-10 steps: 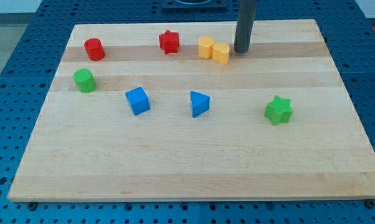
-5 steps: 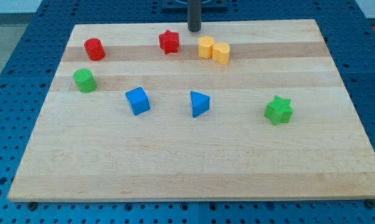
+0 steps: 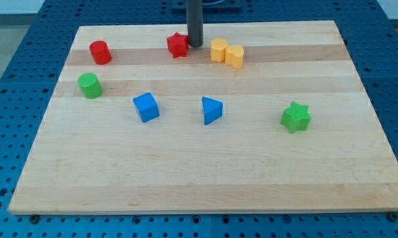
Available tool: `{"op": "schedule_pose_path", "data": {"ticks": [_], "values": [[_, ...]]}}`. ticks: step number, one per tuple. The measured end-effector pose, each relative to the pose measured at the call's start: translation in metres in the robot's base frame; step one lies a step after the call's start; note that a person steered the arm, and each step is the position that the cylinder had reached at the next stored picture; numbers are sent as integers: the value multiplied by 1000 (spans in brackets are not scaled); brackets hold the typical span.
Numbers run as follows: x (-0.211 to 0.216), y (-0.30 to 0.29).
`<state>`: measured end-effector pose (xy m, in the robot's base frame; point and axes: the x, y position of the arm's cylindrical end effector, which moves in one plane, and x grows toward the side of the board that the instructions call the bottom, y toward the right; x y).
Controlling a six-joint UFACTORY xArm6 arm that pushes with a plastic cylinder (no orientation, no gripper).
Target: Move the red star to the right of the red circle
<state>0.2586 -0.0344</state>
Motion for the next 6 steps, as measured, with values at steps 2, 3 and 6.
{"op": "schedule_pose_path", "data": {"ticks": [2, 3, 6], "values": [[4, -29], [4, -55], [5, -93]]}}
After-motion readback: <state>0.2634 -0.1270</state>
